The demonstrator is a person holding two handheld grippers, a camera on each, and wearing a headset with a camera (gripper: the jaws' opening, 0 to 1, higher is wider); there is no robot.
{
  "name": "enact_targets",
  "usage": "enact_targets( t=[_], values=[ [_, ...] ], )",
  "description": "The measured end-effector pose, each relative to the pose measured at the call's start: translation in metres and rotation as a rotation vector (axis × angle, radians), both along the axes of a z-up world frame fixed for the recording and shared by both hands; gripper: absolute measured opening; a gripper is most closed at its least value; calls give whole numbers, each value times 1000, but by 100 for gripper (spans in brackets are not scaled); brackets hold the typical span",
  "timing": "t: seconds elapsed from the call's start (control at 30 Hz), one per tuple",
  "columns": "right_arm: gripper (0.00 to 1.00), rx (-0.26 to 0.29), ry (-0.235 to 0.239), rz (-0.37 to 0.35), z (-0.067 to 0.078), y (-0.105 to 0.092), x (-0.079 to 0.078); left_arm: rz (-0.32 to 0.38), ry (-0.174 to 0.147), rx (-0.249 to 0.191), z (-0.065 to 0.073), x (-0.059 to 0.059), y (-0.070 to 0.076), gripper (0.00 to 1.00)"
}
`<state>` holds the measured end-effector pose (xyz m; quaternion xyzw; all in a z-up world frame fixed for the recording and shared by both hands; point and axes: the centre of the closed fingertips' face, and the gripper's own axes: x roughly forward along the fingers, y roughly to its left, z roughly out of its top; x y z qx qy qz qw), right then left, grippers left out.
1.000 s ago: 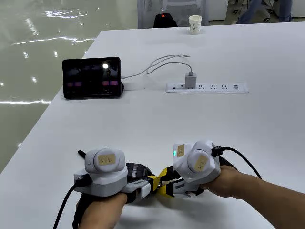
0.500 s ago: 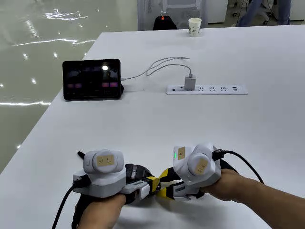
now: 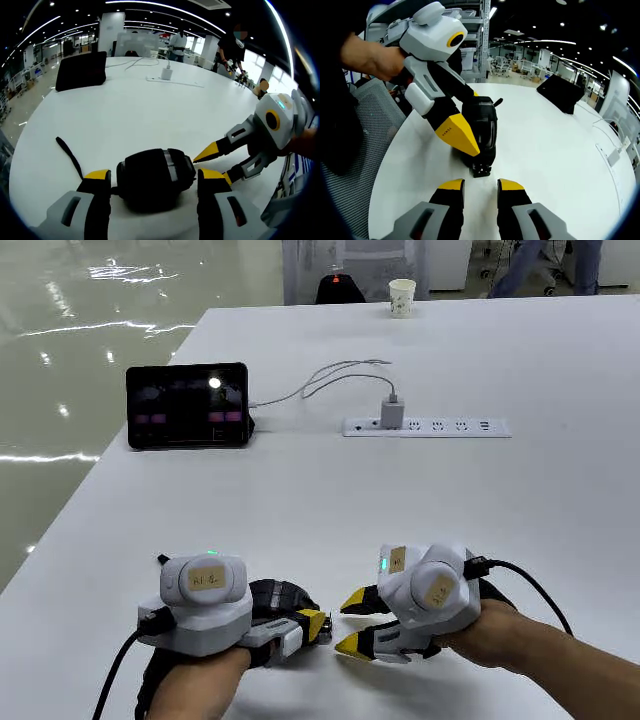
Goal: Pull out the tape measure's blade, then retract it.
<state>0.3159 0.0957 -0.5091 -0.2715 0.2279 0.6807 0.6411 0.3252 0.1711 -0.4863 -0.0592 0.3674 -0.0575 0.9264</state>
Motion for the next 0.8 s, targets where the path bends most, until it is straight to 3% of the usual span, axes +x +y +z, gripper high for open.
enact_targets(
  t=[0.33, 0.8],
  values=[
    [30, 26, -1, -79, 10, -17, 3, -55, -41, 9, 7, -6, -5, 70],
    [37, 47, -7, -198, 18, -46, 1, -128, -68, 35, 10, -17, -7, 73]
  ],
)
